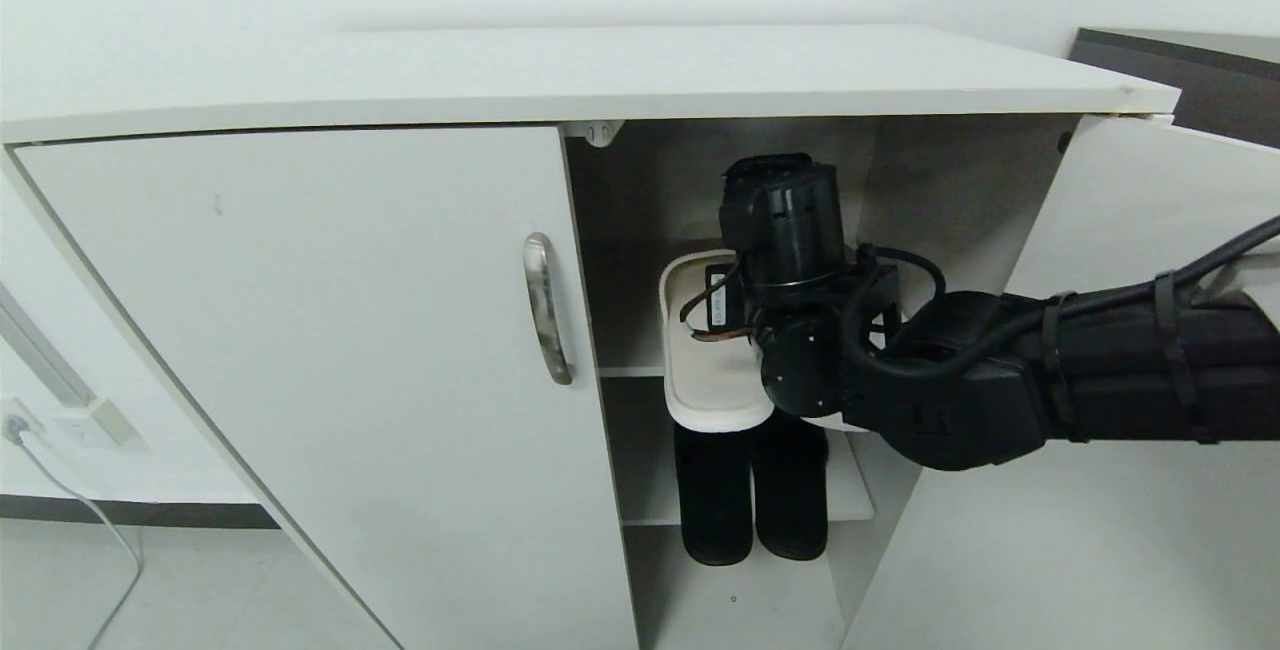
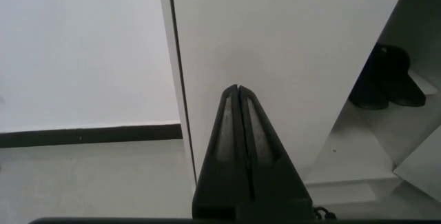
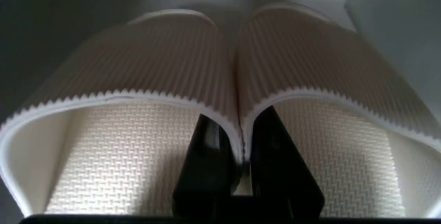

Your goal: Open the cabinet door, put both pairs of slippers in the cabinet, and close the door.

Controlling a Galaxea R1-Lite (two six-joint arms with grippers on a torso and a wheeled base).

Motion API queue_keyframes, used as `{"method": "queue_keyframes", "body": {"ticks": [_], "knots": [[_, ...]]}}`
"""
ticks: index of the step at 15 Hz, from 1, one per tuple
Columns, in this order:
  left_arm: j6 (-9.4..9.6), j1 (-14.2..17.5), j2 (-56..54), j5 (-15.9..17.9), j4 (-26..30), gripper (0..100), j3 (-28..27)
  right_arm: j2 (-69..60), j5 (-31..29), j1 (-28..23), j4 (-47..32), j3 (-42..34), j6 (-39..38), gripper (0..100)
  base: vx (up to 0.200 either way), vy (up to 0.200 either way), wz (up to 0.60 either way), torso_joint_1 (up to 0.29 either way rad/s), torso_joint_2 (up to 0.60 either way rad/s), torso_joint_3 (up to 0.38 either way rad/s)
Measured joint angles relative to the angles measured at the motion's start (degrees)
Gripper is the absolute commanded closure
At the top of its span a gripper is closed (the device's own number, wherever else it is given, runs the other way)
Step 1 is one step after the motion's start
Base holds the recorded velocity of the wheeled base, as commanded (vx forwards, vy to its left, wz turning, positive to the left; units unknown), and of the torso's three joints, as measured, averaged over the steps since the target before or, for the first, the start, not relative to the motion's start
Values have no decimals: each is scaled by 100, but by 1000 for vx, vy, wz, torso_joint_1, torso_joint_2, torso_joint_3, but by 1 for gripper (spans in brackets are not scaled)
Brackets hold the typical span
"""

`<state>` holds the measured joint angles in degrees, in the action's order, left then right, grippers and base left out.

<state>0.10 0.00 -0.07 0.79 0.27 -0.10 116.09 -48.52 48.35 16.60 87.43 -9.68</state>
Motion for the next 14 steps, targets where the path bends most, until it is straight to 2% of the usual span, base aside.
{"method": "queue_keyframes", "body": {"ticks": [5,14], "knots": [[0,0,0,-1,0,100,0,358,13,-201,-282,739,18,100,0,0,0,0,0,0],[0,0,0,0,0,100,0,613,38,-276,-278,901,68,100,0,0,0,0,0,0]]}}
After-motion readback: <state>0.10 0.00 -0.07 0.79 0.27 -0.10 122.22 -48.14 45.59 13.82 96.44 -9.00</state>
